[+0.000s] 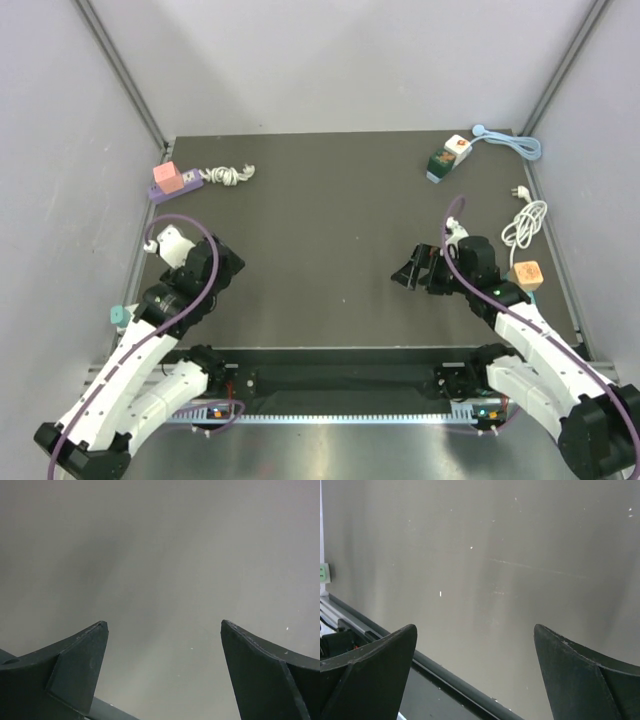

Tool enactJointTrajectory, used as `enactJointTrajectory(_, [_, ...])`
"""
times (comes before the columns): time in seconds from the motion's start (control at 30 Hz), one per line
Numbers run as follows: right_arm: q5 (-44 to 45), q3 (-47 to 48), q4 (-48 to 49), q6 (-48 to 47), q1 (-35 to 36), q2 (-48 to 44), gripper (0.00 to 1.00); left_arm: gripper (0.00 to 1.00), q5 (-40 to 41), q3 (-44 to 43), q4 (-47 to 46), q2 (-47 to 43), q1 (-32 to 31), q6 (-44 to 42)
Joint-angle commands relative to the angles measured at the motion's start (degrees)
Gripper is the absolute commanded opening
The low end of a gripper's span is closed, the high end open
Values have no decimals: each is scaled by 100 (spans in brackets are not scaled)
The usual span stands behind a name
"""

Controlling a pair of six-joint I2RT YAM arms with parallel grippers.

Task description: Pull the plug off the socket

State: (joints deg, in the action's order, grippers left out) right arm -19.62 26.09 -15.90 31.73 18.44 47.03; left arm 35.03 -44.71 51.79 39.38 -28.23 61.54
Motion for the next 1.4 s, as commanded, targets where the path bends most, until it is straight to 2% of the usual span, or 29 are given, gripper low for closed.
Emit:
enactJointTrajectory(0.0, [-139,327,228,18,-51,44,100,99,365,-521,333,149,19,-568])
enactJointTrajectory(0.1, [-165,336,228,-35,-51,87,100,98,30,-670,-46,491,28,-1564])
enactJointTrajectory(0.23, [-297,415,175,-105,-51,175,100,99,302,-969,437,1334,98,-1101])
enactJointTrajectory(0.33, [-323,494,61,-210,-59,219,100,99,557,-1163,674,1616,256,-741])
enactJointTrajectory(0.4, [-323,546,-27,-289,-59,228,100,99,506,-1259,736,1819,729,-739])
enactJointTrajectory(0.53, [-385,591,-176,-360,-51,219,100,99,-381,-1058,262,2178,2291,-1319])
enactJointTrajectory(0.6, [-394,599,-211,-360,-59,228,100,98,-225,-1049,445,2398,2611,-1241])
enactJointTrajectory(0.7, [-420,608,-273,-395,-59,246,100,99,443,-1136,1050,2881,3077,-496])
enactJointTrajectory(0.83, [-499,591,-291,-404,-59,307,100,98,356,-970,1070,3348,4015,-371])
enactJointTrajectory(0.93, [-604,669,-369,-465,-59,395,100,95,146,-751,668,3218,4534,-475])
enactJointTrajectory(1.03, [-631,775,-457,-544,-59,448,100,94,145,-487,377,3059,4782,-555])
enactJointTrajectory(1.37, [-851,652,-317,-422,-51,378,100,95,66,-30,-133,2690,5029,-134])
